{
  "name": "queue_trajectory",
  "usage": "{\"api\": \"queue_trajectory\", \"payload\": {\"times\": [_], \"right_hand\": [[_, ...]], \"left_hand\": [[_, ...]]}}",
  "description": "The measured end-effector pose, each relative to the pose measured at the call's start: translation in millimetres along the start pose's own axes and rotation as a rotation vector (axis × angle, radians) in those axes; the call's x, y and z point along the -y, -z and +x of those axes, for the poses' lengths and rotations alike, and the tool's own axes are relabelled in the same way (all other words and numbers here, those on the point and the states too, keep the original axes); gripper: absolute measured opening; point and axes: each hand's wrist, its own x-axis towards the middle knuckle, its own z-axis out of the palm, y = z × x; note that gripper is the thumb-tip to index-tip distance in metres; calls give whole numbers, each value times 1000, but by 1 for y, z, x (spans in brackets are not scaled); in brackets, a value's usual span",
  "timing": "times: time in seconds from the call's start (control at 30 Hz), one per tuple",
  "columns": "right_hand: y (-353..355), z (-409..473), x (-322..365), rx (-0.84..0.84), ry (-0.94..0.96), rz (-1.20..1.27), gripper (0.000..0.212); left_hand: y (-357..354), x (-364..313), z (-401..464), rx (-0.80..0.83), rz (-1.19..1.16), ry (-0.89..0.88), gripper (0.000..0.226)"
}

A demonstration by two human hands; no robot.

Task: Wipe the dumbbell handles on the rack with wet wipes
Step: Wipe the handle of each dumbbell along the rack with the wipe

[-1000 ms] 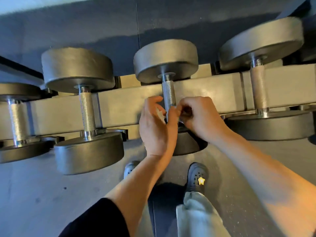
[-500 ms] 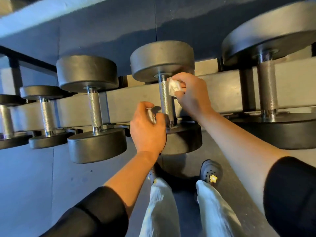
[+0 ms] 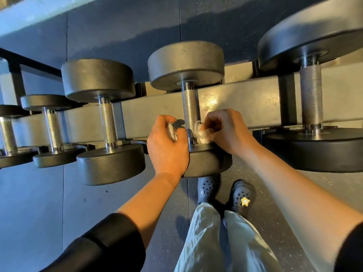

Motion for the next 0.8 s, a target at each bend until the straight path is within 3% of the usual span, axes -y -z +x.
{"api": "queue_trajectory", "payload": {"times": [0.17,0.3,0.4,0.5,0.8], "right_hand": [[-4,1,5,-293,135,42,18],[-17,3,7,-176,72,4,7],[-27,1,7,-244,38,-32,12],[-22,0,7,-158,-70,-129,9],[20,-24,2,-462,-24,-97,22]], "left_hand": [[0,-1,1,7,5,-7,19],[0,0,2,14,16,-8,16],[1,1,1,5,10,-16,11],[0,1,0,9,2,-20,11],[-14,-31,-14,35,-23,-211,19]]}}
